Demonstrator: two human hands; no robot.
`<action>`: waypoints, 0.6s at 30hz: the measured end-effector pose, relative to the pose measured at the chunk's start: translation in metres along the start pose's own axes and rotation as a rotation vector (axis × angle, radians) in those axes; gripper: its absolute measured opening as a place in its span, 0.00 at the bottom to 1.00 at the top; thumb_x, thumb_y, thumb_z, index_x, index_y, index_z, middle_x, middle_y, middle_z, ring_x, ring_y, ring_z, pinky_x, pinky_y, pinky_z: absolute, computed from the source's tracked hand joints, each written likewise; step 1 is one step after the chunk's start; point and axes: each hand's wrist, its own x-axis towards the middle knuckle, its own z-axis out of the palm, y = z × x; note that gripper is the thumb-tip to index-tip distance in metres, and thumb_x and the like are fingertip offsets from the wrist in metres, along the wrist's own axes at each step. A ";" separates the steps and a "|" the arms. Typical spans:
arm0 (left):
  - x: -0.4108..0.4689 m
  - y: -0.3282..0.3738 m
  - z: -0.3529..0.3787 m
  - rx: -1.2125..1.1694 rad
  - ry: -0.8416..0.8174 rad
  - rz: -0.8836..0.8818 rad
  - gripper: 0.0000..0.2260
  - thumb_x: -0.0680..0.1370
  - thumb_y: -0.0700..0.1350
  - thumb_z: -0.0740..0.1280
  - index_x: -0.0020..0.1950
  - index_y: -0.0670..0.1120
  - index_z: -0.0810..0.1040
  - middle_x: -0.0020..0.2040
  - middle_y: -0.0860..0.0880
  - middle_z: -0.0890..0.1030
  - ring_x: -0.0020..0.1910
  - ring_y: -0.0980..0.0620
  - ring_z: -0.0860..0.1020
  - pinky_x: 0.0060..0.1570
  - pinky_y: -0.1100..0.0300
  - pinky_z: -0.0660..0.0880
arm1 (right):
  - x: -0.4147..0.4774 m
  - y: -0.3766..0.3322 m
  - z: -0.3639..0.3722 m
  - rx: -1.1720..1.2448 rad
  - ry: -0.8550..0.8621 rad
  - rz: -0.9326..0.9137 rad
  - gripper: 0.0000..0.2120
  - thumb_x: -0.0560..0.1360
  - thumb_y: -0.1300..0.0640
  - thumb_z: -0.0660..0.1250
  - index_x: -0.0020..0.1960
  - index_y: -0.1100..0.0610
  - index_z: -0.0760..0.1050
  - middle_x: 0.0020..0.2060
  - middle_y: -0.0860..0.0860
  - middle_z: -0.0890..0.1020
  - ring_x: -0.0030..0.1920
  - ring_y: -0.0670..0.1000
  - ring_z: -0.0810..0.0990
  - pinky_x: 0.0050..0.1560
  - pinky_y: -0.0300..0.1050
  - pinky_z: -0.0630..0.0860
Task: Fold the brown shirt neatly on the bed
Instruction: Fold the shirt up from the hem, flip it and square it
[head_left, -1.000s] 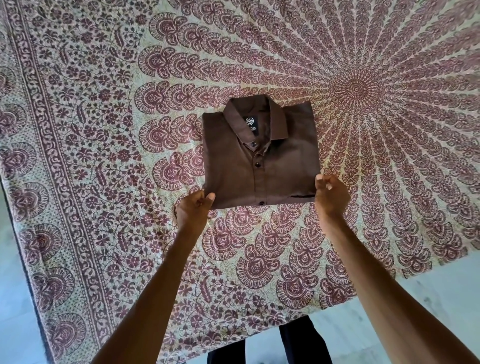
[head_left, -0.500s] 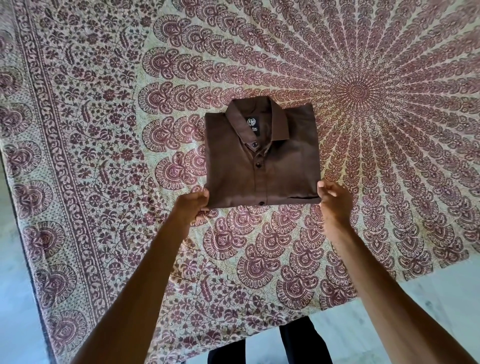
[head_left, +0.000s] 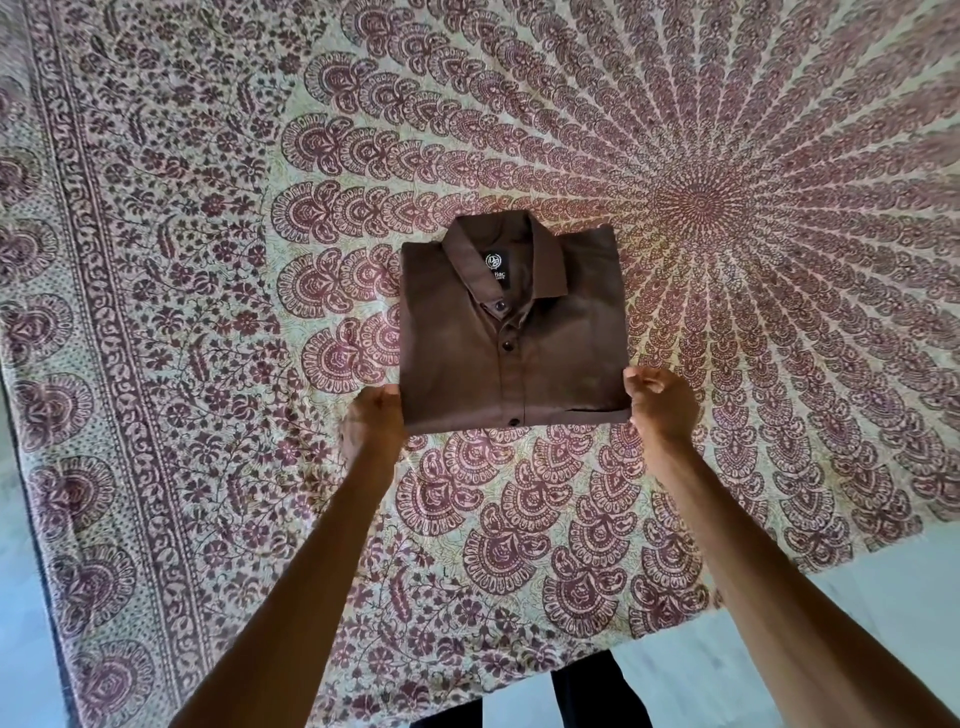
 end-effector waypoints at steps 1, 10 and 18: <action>0.004 0.002 0.001 -0.059 -0.009 0.007 0.15 0.82 0.50 0.56 0.49 0.42 0.77 0.40 0.44 0.77 0.44 0.42 0.79 0.34 0.60 0.66 | 0.000 -0.004 0.000 -0.041 0.023 -0.076 0.10 0.77 0.53 0.67 0.52 0.59 0.80 0.43 0.49 0.81 0.43 0.49 0.78 0.40 0.34 0.74; 0.068 0.087 0.004 -0.289 0.071 0.136 0.15 0.79 0.52 0.64 0.52 0.42 0.81 0.44 0.42 0.80 0.43 0.46 0.77 0.43 0.57 0.73 | 0.047 -0.079 0.039 -0.159 0.124 -0.269 0.13 0.79 0.48 0.61 0.48 0.57 0.77 0.42 0.52 0.82 0.42 0.54 0.80 0.39 0.48 0.74; 0.080 0.106 0.014 -0.152 0.275 0.058 0.14 0.79 0.47 0.63 0.61 0.41 0.74 0.62 0.38 0.76 0.62 0.39 0.74 0.56 0.51 0.70 | 0.070 -0.093 0.045 -0.346 0.227 -0.330 0.08 0.75 0.53 0.66 0.49 0.58 0.77 0.47 0.57 0.82 0.50 0.60 0.79 0.45 0.50 0.73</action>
